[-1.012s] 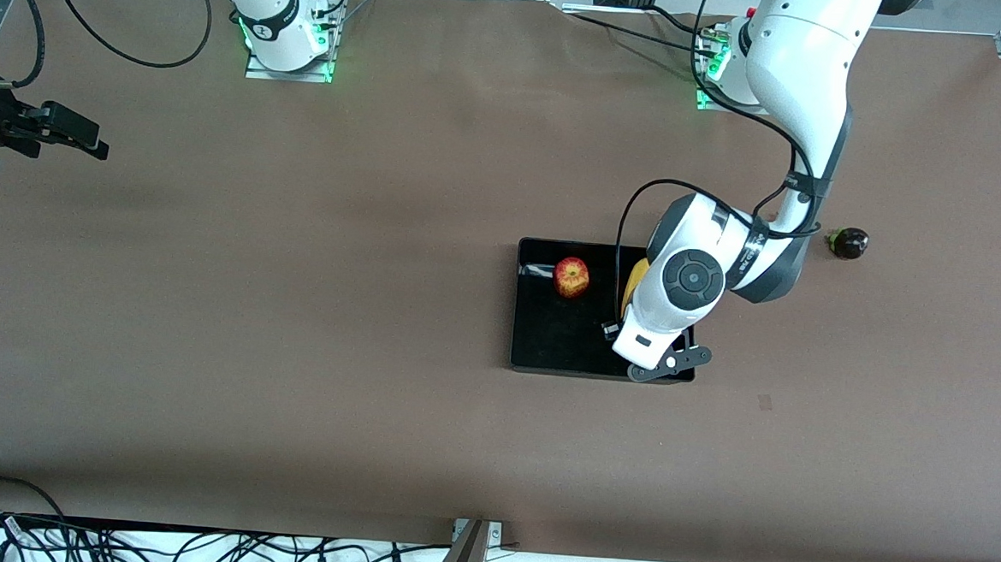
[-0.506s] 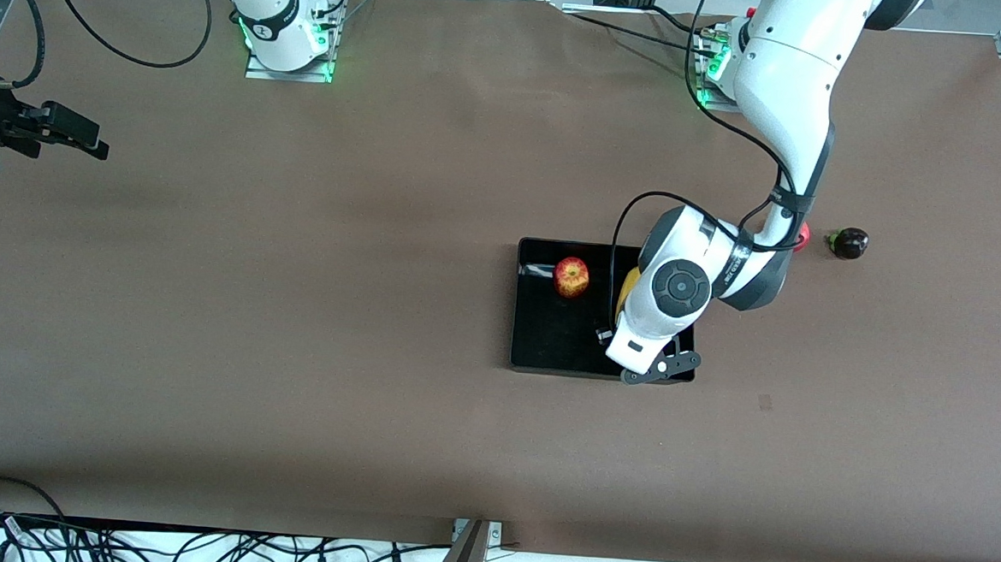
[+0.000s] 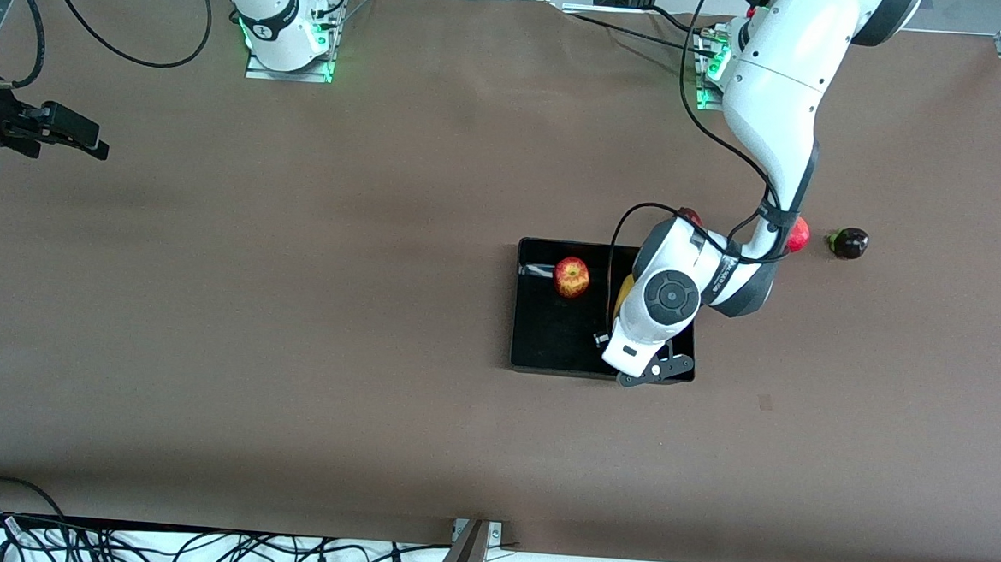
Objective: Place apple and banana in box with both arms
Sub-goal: 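Lower the banana into the box and open the left gripper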
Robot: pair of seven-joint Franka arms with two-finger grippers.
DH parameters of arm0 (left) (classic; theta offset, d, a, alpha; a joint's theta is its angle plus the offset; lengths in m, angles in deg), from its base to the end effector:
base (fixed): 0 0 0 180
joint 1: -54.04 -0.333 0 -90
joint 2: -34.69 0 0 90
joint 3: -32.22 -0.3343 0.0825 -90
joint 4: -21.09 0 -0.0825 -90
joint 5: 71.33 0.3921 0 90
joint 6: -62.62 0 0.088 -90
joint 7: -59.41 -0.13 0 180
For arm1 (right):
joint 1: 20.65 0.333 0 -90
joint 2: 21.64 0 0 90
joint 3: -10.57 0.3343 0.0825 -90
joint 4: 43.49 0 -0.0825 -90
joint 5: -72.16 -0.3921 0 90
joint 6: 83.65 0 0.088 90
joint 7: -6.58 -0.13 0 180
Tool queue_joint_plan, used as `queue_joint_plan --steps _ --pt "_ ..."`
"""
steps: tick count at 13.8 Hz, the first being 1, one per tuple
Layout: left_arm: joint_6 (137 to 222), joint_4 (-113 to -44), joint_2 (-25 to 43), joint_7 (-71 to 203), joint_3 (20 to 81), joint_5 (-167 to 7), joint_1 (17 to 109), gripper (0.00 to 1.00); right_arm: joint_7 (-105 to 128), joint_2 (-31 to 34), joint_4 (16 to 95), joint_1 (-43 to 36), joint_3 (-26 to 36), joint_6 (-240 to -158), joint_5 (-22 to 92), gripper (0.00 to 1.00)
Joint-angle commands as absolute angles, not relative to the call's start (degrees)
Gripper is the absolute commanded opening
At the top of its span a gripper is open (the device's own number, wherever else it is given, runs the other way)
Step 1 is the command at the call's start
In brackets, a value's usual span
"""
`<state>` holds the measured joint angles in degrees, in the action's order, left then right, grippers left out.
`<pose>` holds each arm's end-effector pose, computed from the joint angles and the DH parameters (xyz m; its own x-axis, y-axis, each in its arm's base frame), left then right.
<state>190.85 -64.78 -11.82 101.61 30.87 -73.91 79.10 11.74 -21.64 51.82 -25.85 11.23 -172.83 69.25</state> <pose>0.6601 -0.2949 0.1640 0.9387 0.3387 -0.0644 0.3370 -0.9408 -0.0365 0.5530 -0.0372 0.5747 0.9947 0.0118 -0.1018 0.0058 -0.9982 -0.0599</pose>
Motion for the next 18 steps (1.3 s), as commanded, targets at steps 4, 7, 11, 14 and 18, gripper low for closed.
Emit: queue_joint_plan --steps 4,7,11,14,18 --pt "193.58 -64.70 -12.68 102.21 30.46 -73.09 79.62 0.00 11.94 -21.90 51.79 -26.45 11.45 -172.24 68.11 1.00" --pt "193.14 -64.69 -12.60 101.94 30.46 -73.09 79.62 1.00 11.94 -21.90 51.70 -26.45 11.54 -172.50 68.11 1.00" --pt "189.39 -63.91 -11.63 102.12 30.37 -73.09 79.53 1.00 11.77 -21.90 51.79 -26.36 11.71 -172.42 68.11 1.00" --pt "182.18 -62.41 -9.00 102.12 30.46 -73.01 79.53 1.00 11.59 -21.90 51.79 -26.27 11.71 -172.59 68.03 1.00" --pt "171.80 -61.00 -1.63 101.77 30.46 -73.79 79.44 1.00 11.59 -21.90 51.79 -26.27 11.71 -172.59 68.11 1.00"
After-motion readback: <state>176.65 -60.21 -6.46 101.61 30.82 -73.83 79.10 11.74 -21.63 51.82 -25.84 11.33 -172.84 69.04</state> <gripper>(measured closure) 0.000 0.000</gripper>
